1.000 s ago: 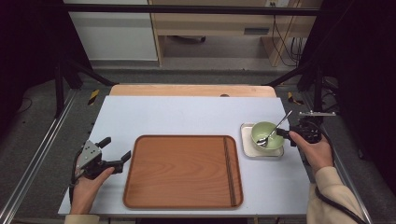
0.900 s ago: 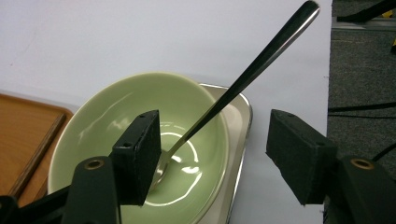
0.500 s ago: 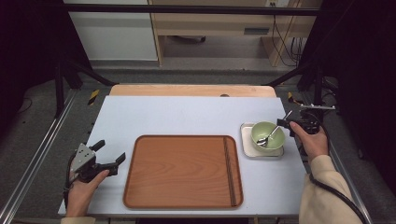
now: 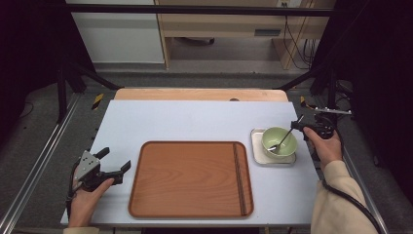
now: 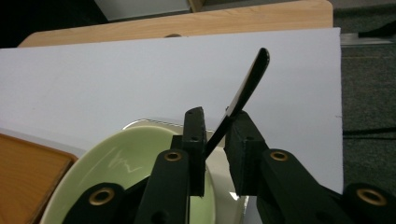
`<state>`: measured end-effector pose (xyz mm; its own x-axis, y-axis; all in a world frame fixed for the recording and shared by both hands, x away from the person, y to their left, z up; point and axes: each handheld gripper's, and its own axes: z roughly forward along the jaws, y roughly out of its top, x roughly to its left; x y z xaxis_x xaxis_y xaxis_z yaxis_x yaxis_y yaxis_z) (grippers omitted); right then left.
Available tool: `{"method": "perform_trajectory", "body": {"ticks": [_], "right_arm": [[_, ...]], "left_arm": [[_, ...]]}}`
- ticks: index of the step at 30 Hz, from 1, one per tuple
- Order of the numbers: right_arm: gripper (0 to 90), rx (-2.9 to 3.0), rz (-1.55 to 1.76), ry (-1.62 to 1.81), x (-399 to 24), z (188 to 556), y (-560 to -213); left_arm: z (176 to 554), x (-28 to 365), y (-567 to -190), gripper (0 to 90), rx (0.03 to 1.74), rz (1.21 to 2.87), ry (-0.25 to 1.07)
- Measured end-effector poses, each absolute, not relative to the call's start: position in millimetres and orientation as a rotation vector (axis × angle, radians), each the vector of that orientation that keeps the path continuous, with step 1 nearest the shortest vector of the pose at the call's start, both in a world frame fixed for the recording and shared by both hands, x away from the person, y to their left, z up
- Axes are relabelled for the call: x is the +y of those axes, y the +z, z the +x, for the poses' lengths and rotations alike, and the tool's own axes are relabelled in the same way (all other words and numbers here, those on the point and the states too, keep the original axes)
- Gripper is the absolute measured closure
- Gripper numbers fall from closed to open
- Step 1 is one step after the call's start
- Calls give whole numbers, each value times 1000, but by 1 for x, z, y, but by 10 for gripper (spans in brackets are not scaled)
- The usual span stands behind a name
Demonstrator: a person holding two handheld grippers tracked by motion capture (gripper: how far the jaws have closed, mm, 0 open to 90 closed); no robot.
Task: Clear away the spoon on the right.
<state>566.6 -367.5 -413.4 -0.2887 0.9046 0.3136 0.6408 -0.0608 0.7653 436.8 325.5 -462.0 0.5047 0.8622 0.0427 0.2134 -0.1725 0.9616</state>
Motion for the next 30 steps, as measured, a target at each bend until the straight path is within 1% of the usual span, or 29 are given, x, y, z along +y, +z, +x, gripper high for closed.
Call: {"method": "perform_trajectory", "body": {"ticks": [8, 14, 20, 23, 26, 30], "right_arm": [[895, 1922, 1527, 1409, -356, 549, -392], [897, 1876, 1420, 1419, -346, 539, -373], [897, 1823, 1279, 1489, -333, 519, -336], [897, 1857, 1230, 1538, -321, 507, -324], [897, 1940, 1187, 1548, -304, 497, -321], [896, 2067, 1161, 1588, -276, 485, -330]], "left_arm": [[437, 326, -462, 41, 920, 1672, 755], [437, 326, -460, 41, 916, 1663, 760], [437, 328, -459, 42, 916, 1657, 764], [437, 327, -459, 42, 916, 1651, 767], [437, 327, -458, 42, 914, 1654, 767], [437, 326, -458, 43, 911, 1656, 765]]}}
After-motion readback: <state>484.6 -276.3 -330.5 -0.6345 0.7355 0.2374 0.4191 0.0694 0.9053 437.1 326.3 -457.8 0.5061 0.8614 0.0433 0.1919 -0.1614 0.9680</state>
